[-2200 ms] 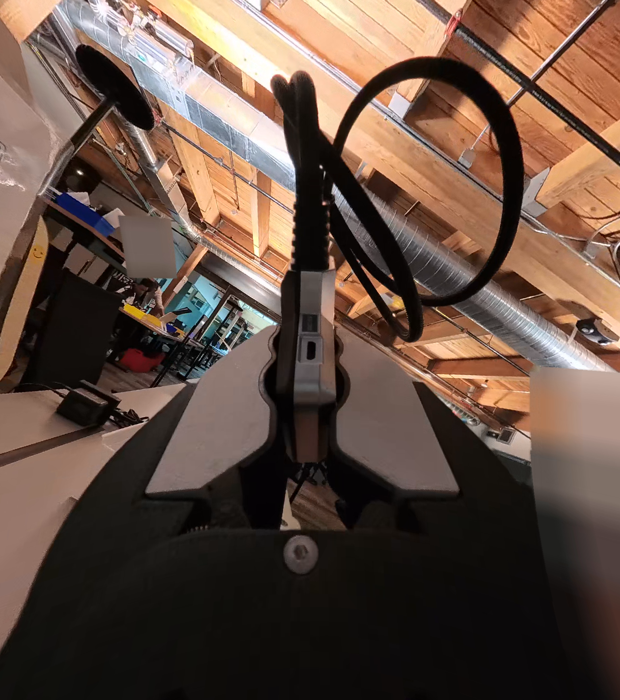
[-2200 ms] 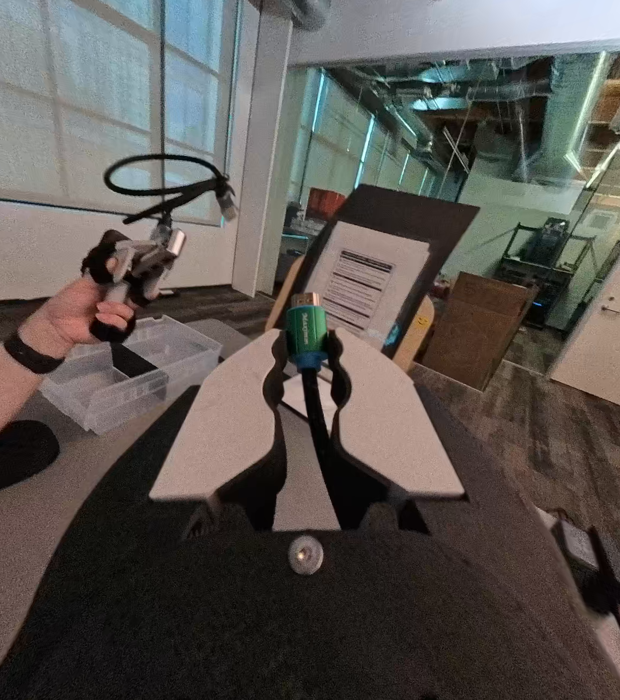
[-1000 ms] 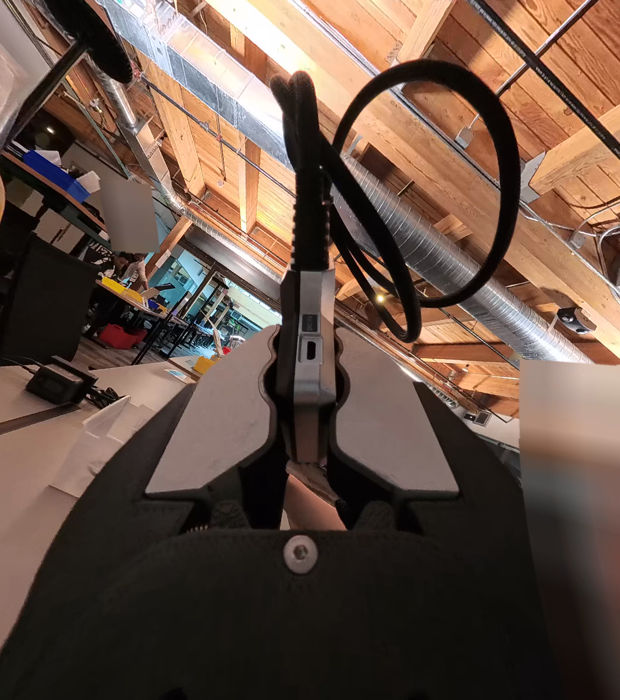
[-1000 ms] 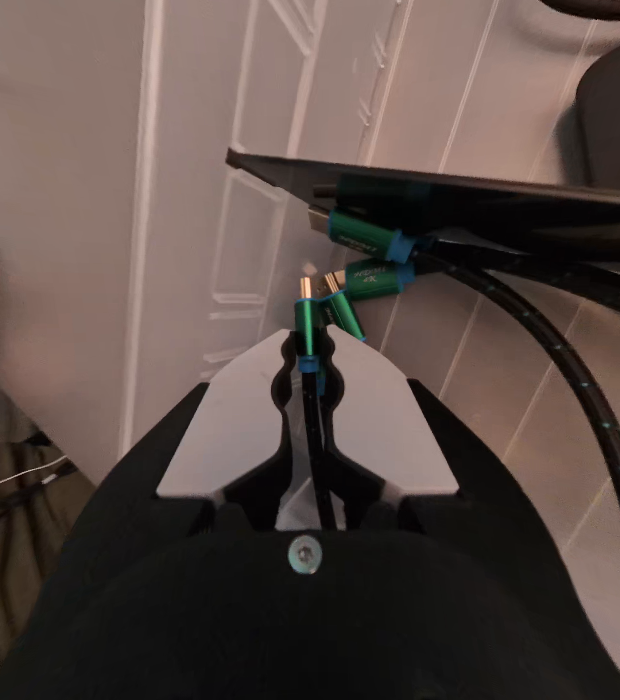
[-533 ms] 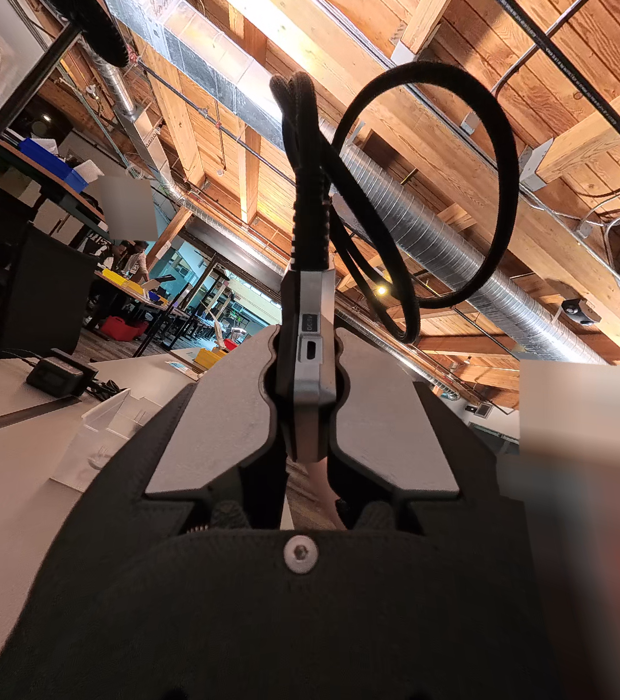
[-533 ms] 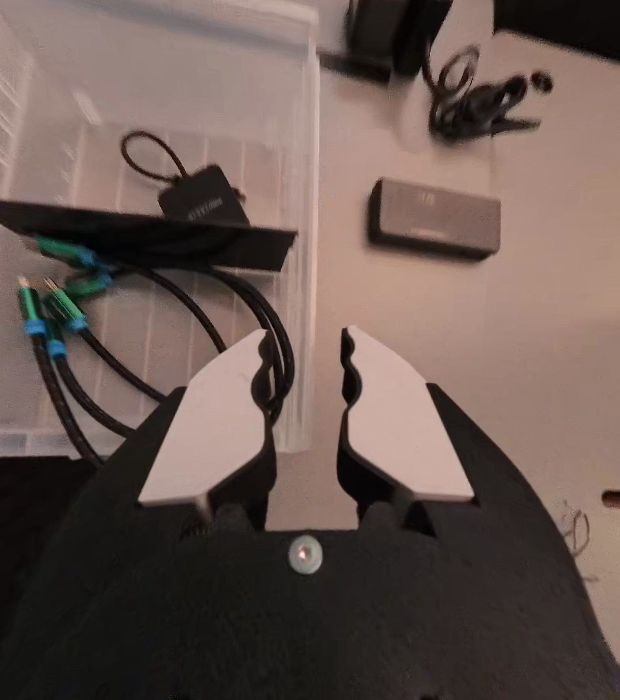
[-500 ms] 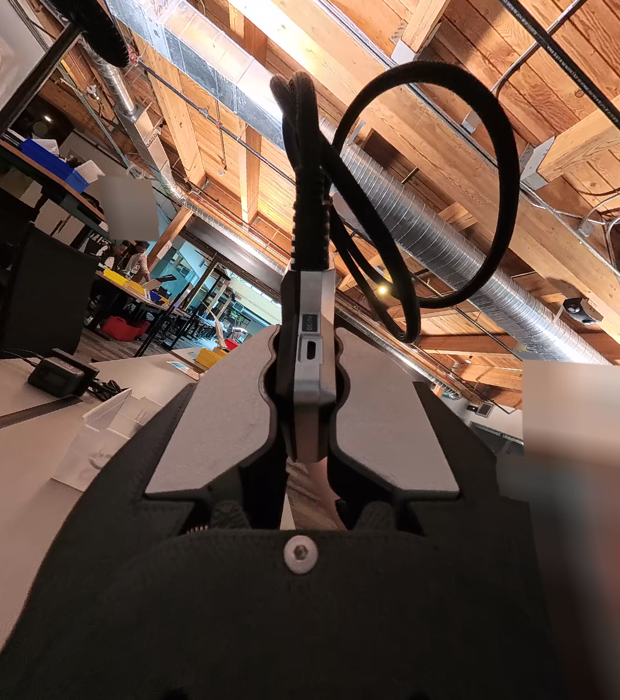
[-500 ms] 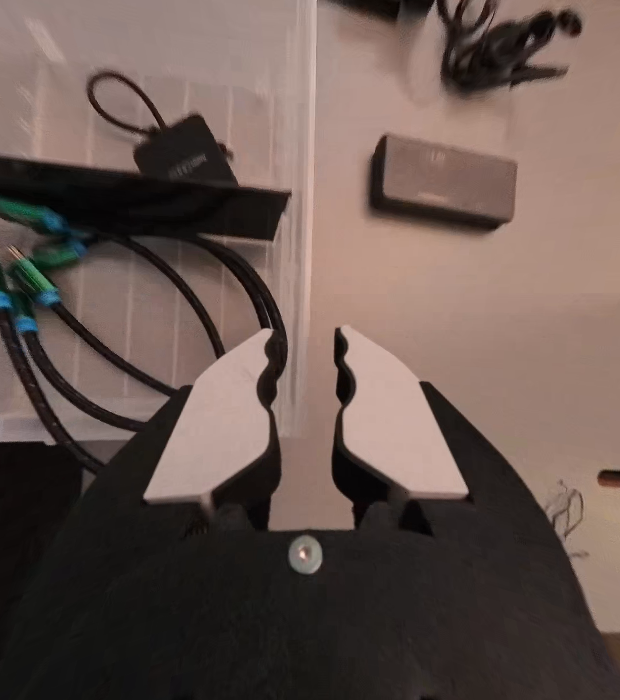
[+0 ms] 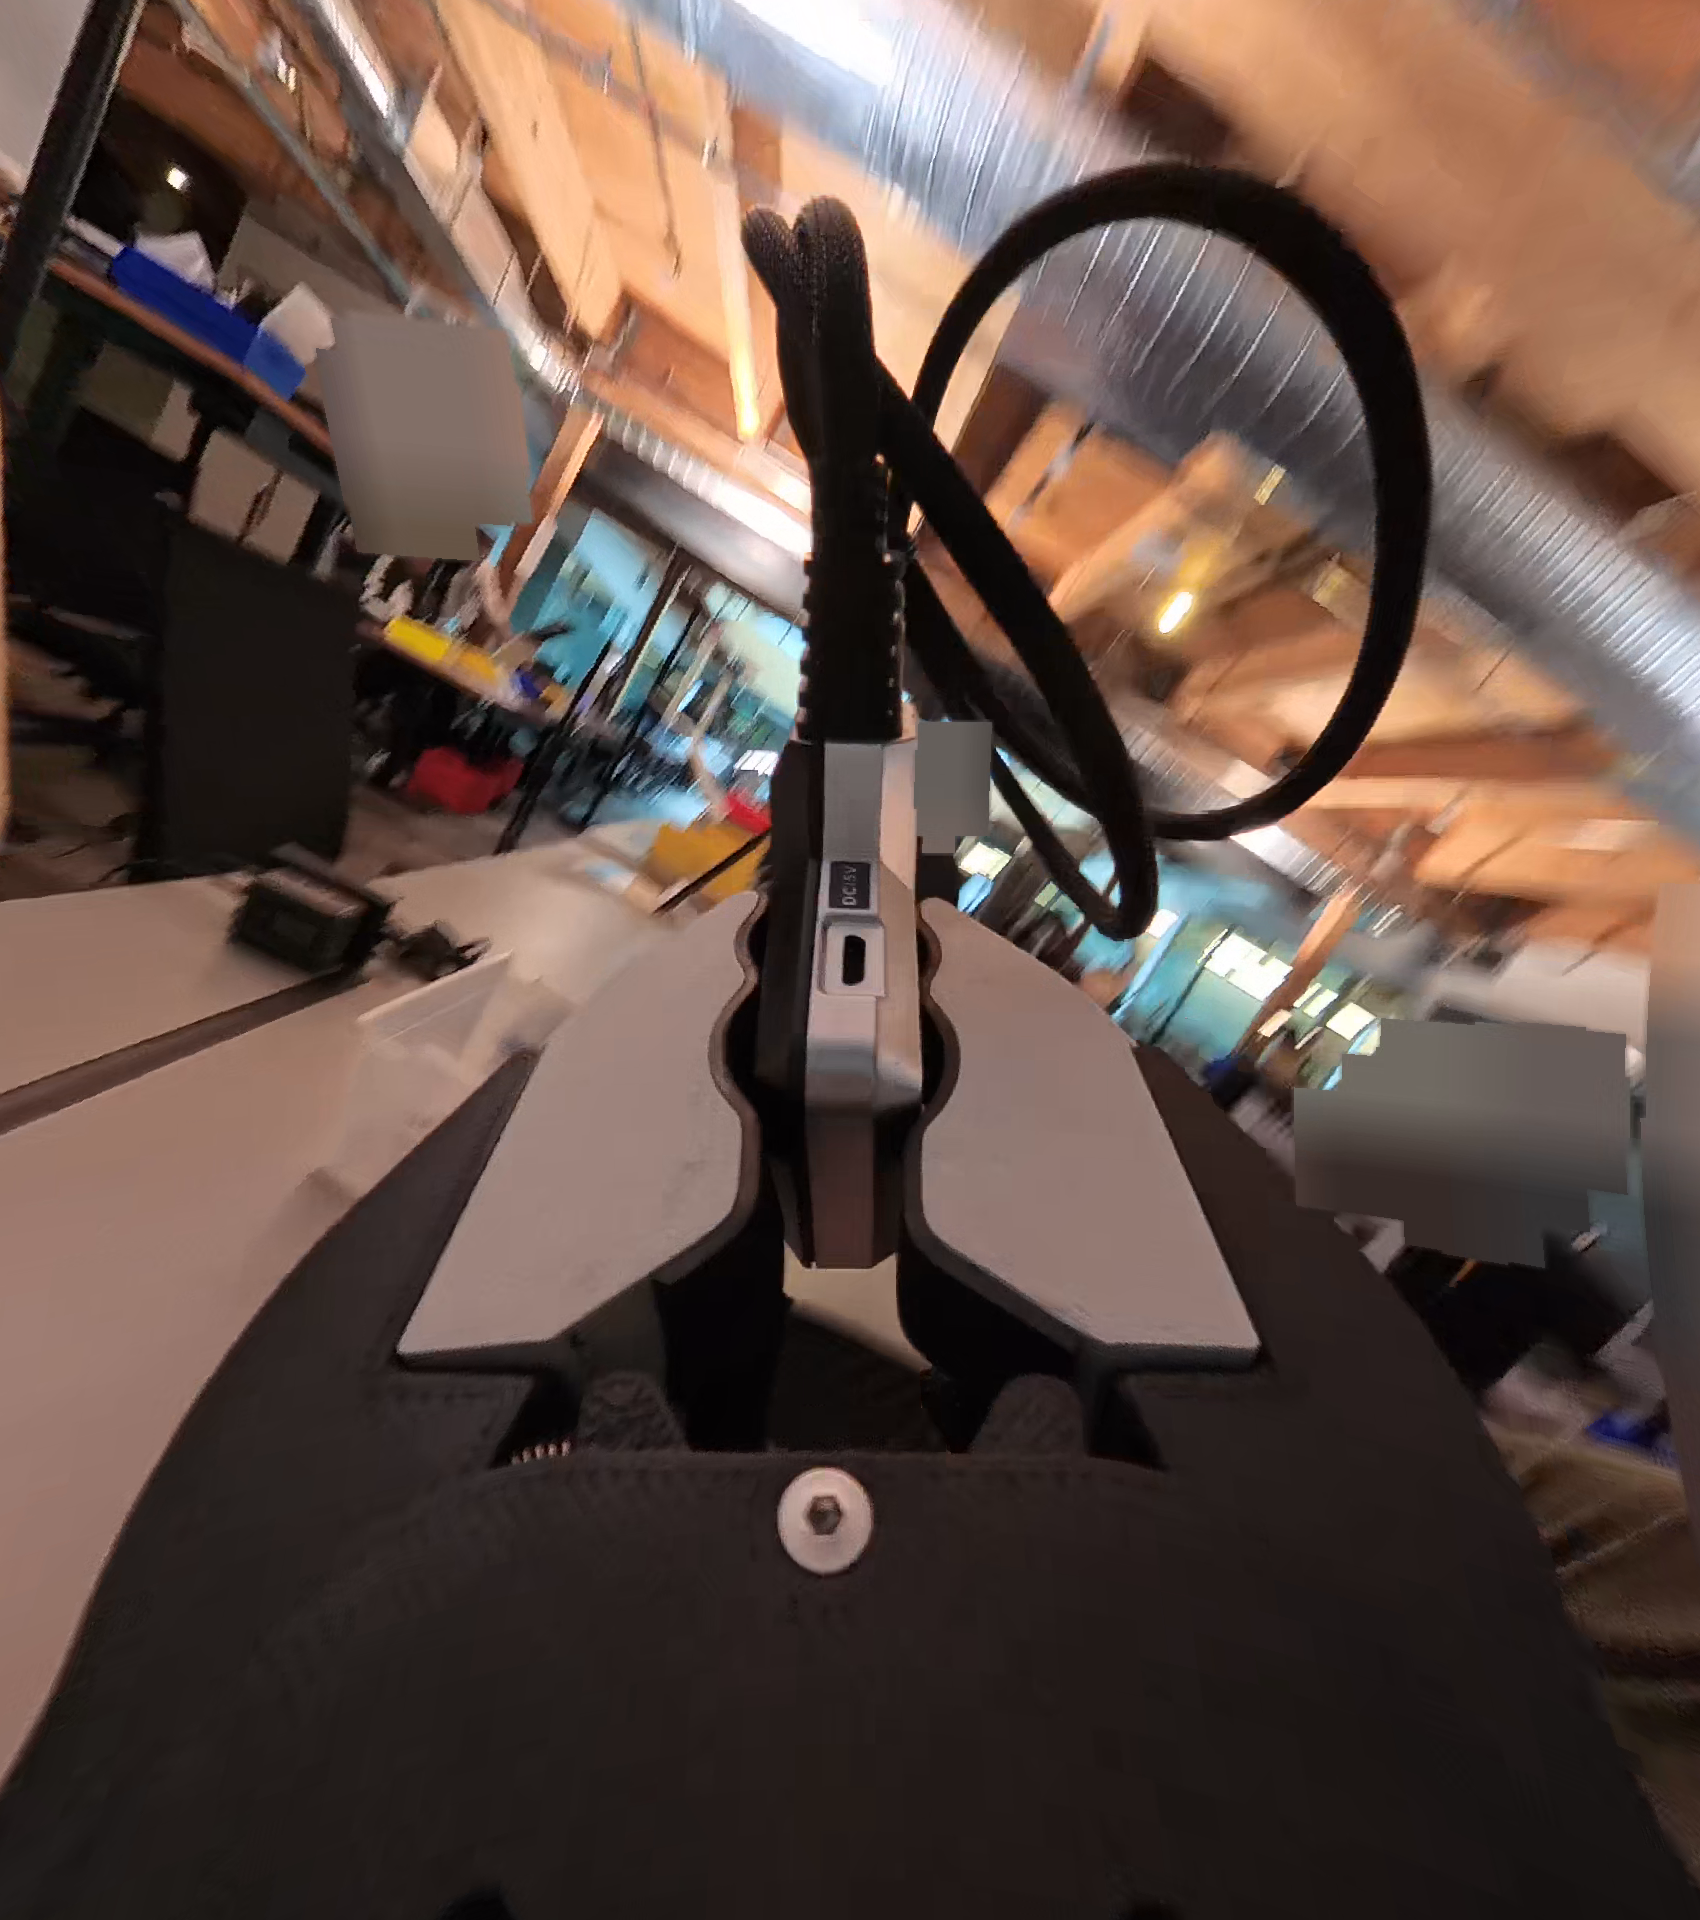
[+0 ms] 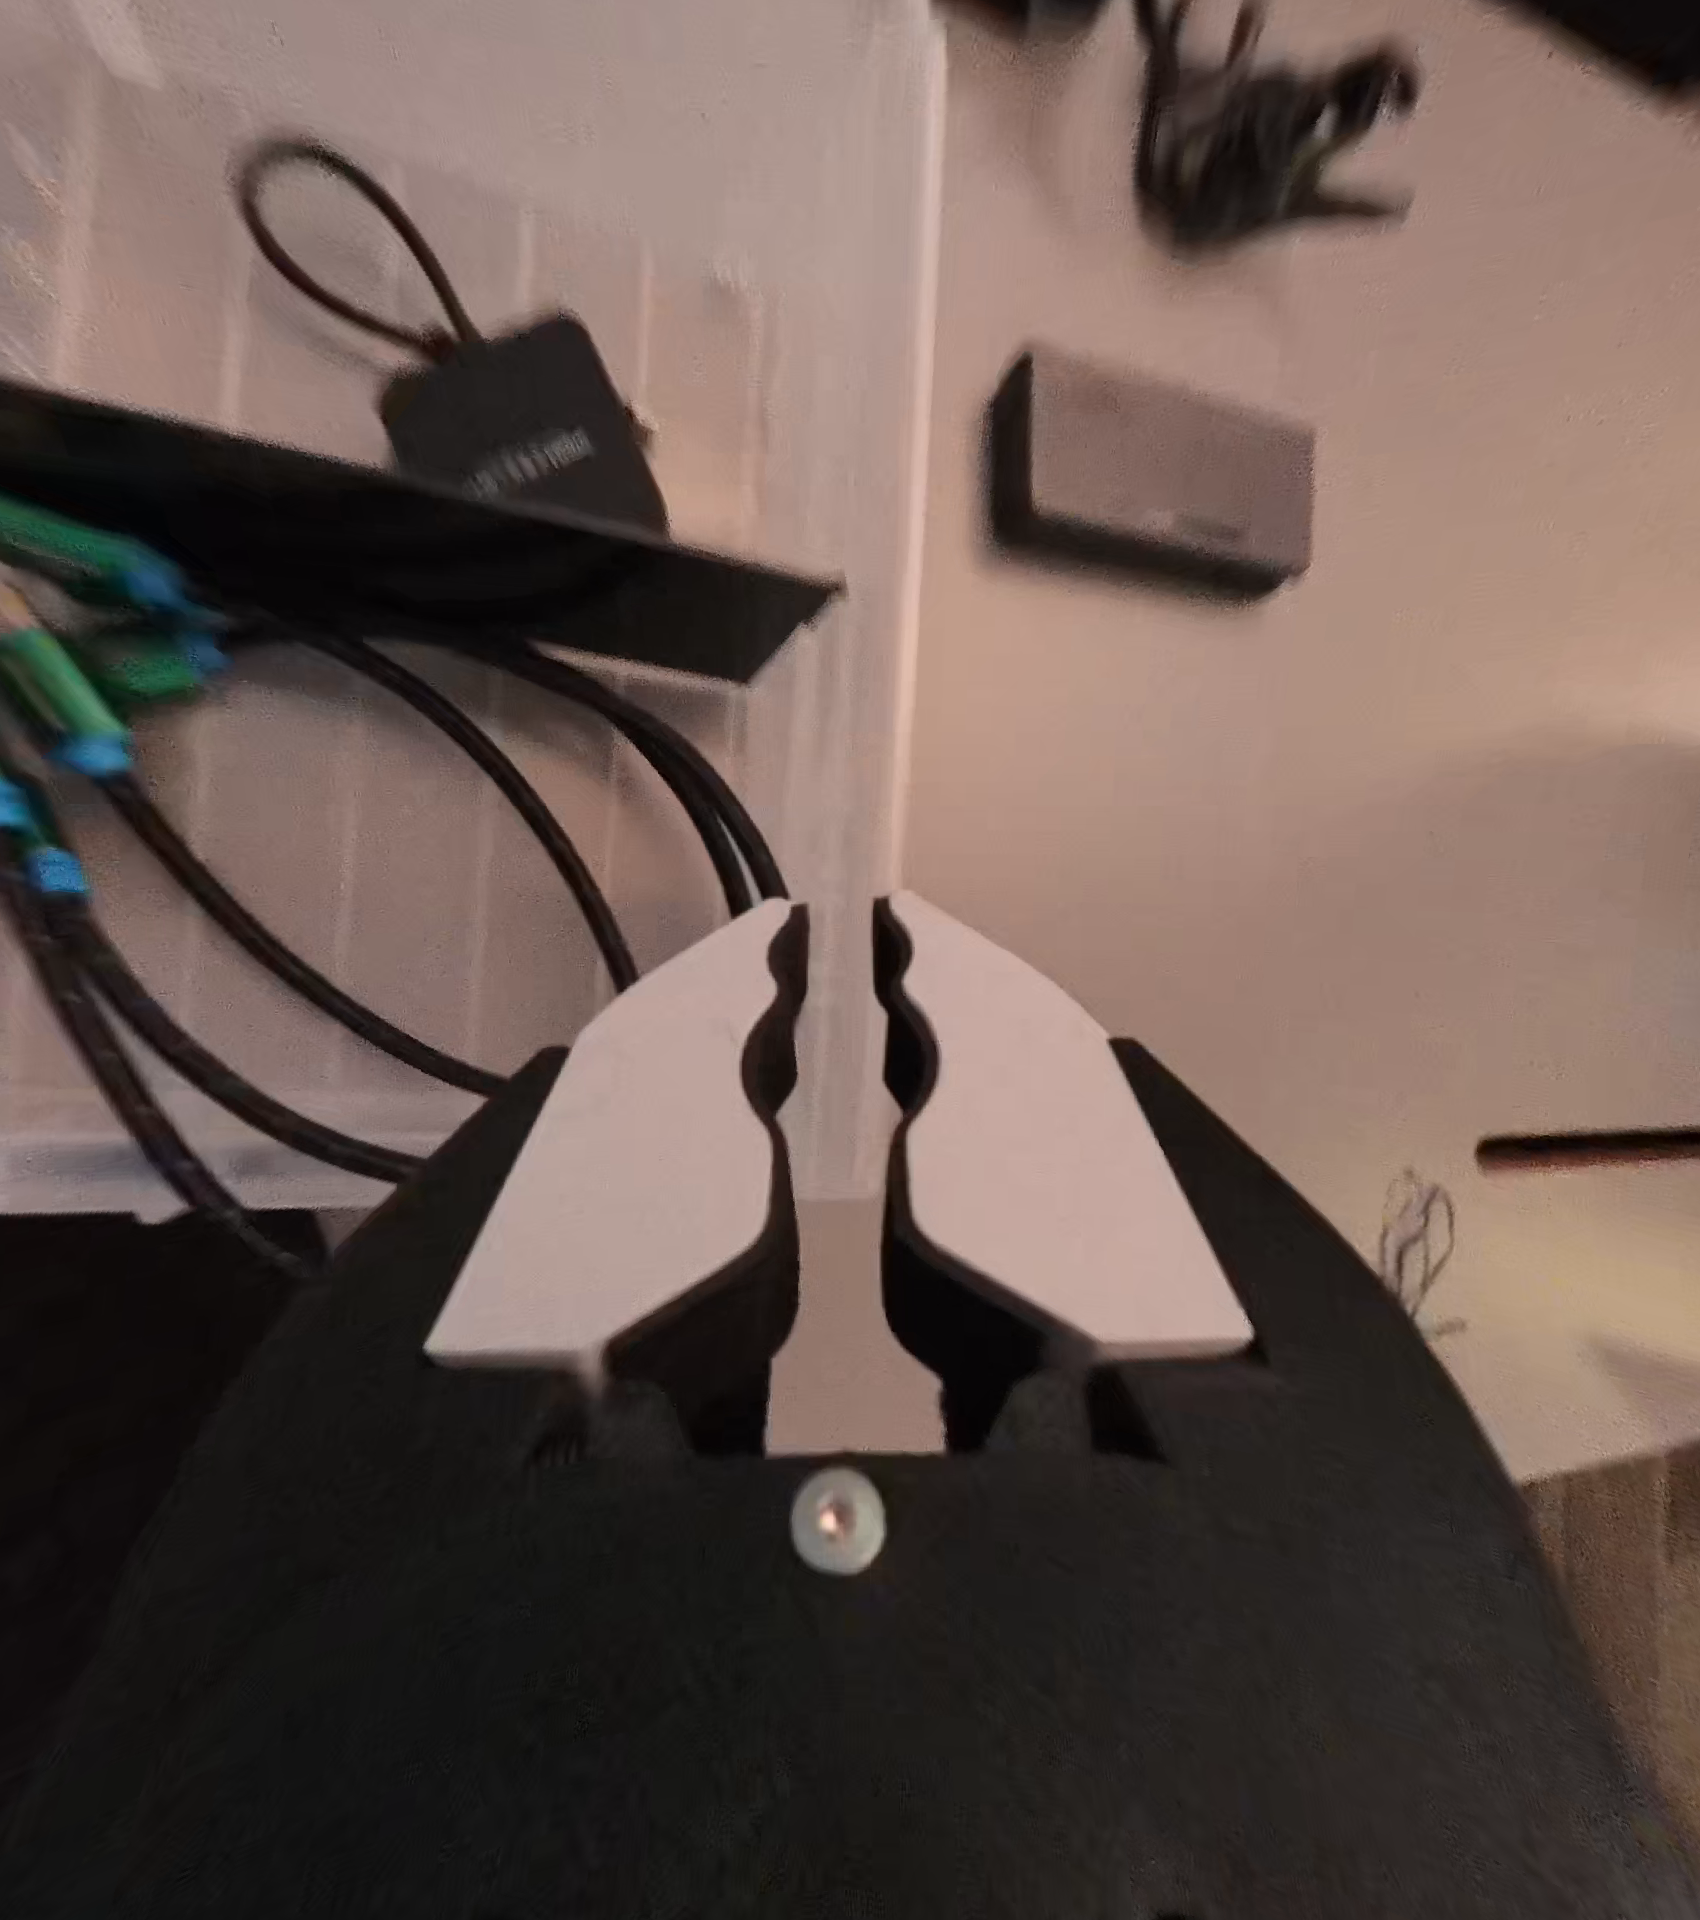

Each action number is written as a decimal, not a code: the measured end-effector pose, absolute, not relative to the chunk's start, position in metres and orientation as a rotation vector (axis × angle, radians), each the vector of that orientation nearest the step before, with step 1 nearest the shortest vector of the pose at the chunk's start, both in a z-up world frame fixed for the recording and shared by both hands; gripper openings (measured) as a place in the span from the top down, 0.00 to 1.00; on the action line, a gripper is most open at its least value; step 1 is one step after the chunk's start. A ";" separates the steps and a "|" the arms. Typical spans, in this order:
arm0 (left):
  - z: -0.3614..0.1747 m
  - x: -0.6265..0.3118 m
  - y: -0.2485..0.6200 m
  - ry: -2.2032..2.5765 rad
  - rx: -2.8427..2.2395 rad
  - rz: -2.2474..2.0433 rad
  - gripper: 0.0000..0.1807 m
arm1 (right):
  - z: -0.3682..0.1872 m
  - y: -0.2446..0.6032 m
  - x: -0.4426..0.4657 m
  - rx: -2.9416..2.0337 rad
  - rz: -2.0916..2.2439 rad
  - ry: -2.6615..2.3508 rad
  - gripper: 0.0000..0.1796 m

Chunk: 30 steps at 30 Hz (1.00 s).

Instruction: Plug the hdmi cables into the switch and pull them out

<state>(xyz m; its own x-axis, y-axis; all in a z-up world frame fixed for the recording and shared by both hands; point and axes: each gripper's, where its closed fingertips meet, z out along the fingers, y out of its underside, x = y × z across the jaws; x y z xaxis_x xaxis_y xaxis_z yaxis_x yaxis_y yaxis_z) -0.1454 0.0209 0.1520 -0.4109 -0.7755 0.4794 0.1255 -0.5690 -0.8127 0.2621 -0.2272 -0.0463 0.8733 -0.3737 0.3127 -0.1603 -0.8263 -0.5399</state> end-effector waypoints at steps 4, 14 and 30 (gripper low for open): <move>0.130 -0.124 0.011 1.125 -1.251 -1.711 0.89 | 0.054 -0.150 0.137 -2.020 -0.483 -0.155 0.88; 0.114 -0.108 -0.035 1.439 -1.033 -1.486 0.88 | 0.153 -0.131 -0.065 -1.526 -0.041 -0.756 0.80; 0.089 -0.097 -0.087 1.713 -0.716 -0.845 0.88 | 0.108 -0.114 -0.075 -2.098 -0.491 -1.546 0.96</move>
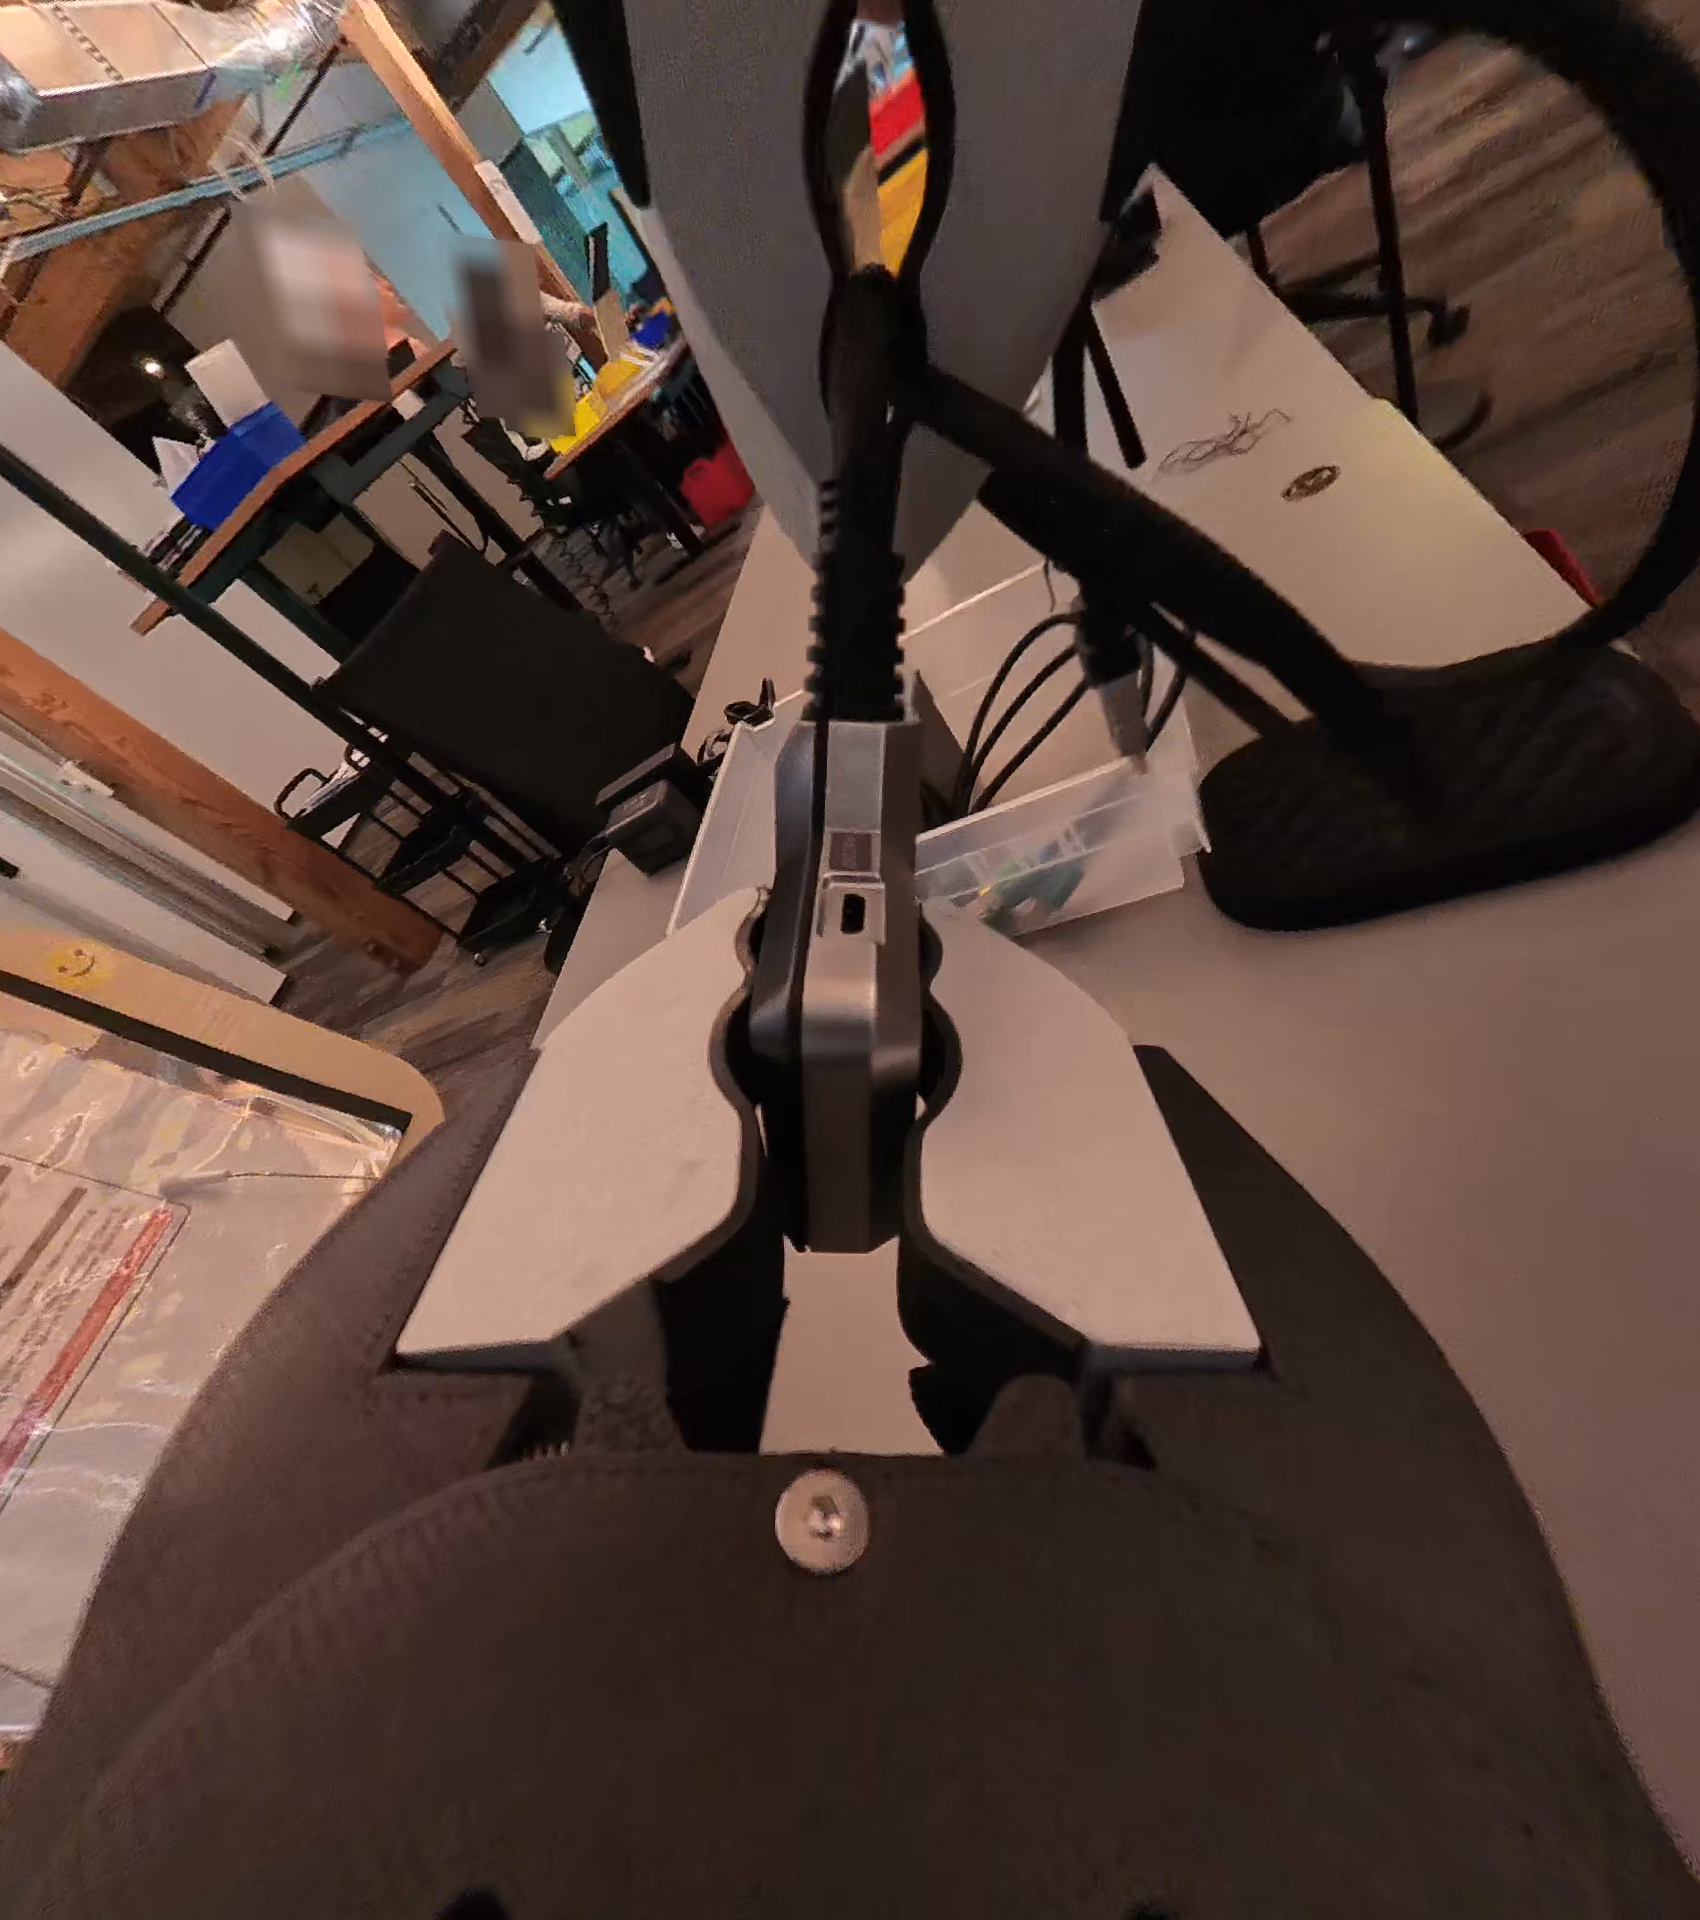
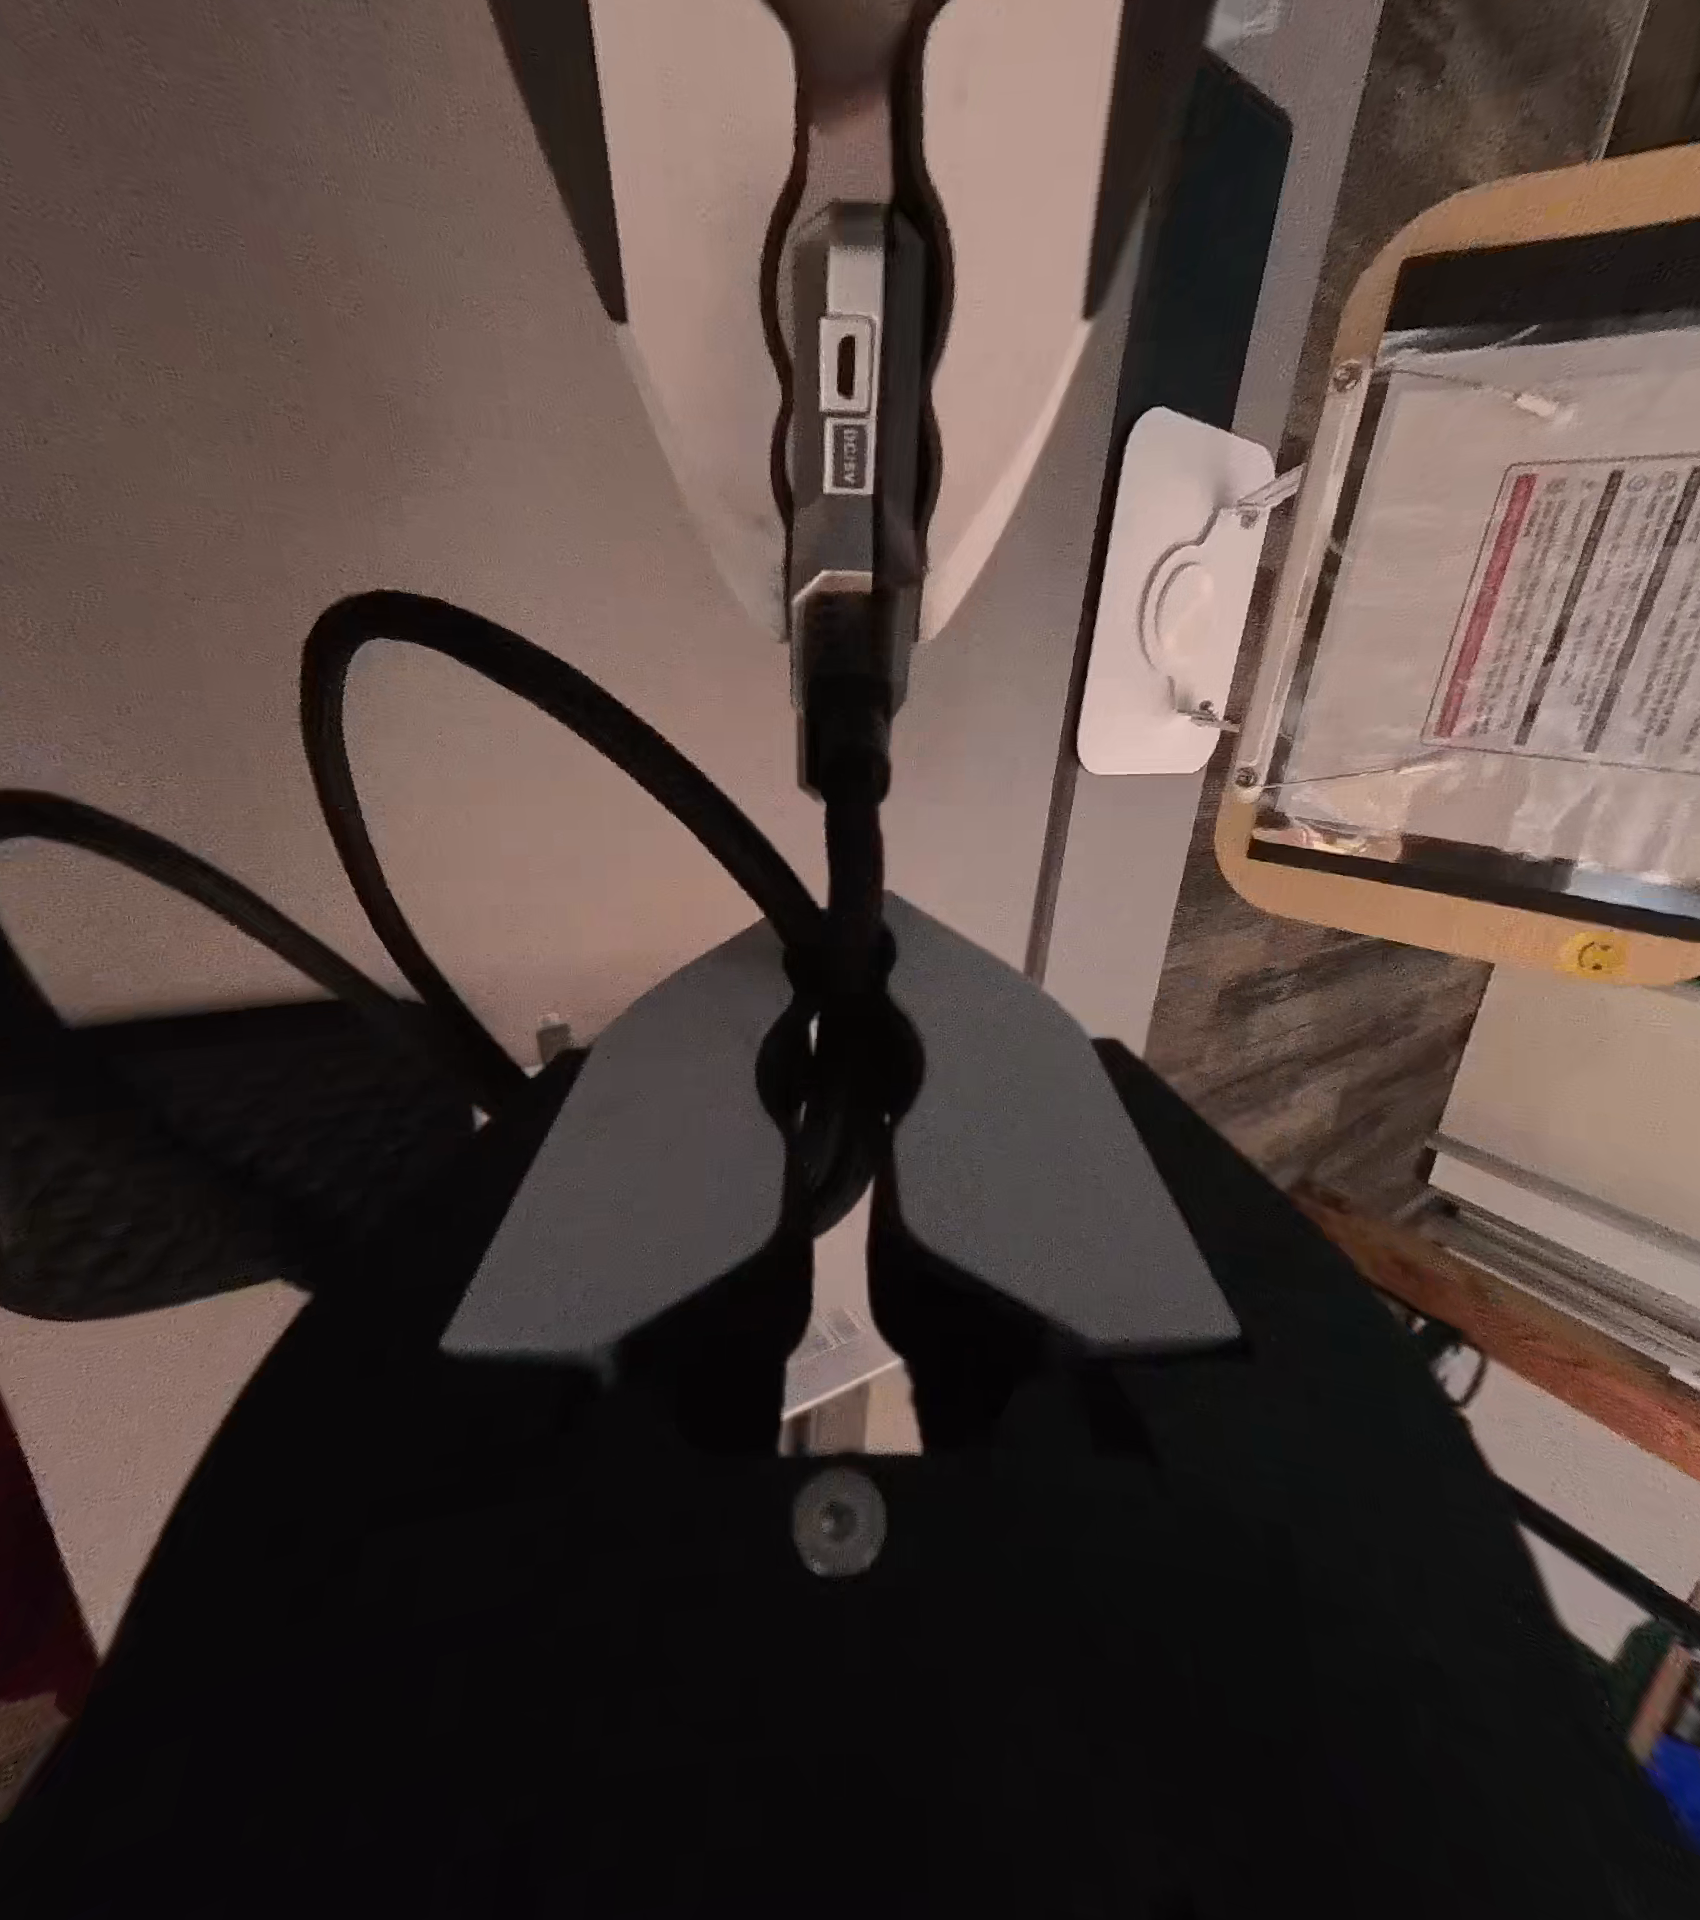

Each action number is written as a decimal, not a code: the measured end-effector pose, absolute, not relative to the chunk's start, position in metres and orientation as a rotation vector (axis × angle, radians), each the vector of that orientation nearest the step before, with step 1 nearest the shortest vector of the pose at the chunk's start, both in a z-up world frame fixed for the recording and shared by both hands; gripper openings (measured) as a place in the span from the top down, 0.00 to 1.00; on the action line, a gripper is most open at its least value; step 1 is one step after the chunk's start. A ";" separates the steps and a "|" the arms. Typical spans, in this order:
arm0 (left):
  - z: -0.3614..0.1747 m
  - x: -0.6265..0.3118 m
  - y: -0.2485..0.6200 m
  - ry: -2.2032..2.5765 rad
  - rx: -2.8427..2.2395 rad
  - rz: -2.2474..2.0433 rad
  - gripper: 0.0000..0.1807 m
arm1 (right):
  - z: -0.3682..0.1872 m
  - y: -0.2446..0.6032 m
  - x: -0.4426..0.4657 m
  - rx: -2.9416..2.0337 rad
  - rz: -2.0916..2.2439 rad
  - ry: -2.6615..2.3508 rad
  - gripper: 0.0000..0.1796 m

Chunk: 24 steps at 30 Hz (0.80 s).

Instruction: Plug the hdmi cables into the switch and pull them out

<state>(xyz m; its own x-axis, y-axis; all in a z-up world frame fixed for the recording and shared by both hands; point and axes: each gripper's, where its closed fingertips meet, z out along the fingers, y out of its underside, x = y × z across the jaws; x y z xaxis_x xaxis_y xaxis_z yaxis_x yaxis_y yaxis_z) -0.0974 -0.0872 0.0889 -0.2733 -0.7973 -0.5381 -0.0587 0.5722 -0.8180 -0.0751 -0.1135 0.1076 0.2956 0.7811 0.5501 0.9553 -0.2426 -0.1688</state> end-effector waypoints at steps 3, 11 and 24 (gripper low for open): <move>0.096 -0.096 -0.077 1.590 -0.786 -0.927 0.80 | 0.109 -0.103 -0.054 -2.151 -0.439 -1.435 0.97; 0.126 -0.118 -0.034 1.399 -0.940 -1.089 0.64 | 0.126 -0.063 0.145 -2.327 -0.895 -0.984 0.96; 0.120 -0.121 -0.016 1.401 -0.985 -1.035 0.70 | 0.036 -0.049 0.252 -2.212 -1.001 -0.988 0.97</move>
